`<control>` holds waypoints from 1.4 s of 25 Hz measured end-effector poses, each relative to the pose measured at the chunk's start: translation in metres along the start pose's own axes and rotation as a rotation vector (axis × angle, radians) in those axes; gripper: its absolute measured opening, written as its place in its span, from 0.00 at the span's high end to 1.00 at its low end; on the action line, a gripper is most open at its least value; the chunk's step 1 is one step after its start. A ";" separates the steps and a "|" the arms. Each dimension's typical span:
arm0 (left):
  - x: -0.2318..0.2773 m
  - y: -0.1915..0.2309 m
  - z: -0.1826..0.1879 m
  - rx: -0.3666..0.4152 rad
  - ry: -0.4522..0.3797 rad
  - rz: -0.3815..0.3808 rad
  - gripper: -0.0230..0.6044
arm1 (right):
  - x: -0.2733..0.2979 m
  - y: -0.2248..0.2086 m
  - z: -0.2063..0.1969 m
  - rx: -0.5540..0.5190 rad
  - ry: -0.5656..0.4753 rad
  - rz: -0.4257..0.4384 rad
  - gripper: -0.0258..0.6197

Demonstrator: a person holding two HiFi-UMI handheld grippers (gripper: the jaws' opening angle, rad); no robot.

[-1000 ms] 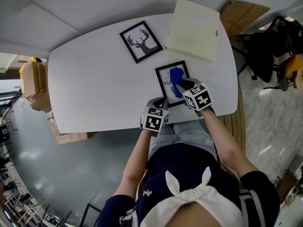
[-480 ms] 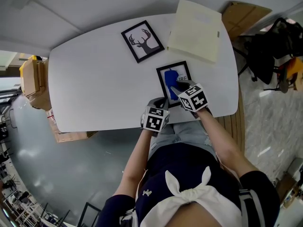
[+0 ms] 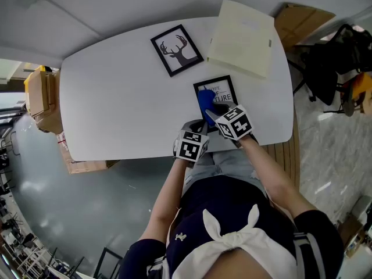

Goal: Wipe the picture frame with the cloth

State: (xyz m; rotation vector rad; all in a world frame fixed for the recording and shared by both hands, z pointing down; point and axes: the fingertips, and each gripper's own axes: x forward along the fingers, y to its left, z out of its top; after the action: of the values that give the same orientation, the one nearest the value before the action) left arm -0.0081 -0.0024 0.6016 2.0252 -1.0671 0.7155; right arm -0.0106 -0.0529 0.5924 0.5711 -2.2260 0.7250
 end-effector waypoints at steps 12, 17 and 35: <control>0.000 0.001 0.000 -0.009 0.009 -0.013 0.96 | 0.005 -0.002 0.008 -0.027 -0.012 -0.020 0.83; 0.001 0.001 0.000 -0.015 0.018 -0.018 0.96 | 0.008 -0.008 0.015 -0.033 -0.008 -0.029 0.83; -0.001 -0.002 0.002 -0.026 0.025 -0.045 0.96 | 0.024 -0.027 0.048 -0.085 -0.020 -0.108 0.83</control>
State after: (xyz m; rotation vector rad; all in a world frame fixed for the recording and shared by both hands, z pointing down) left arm -0.0068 -0.0029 0.5997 2.0063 -1.0083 0.6985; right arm -0.0338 -0.1077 0.5909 0.6532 -2.2134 0.5688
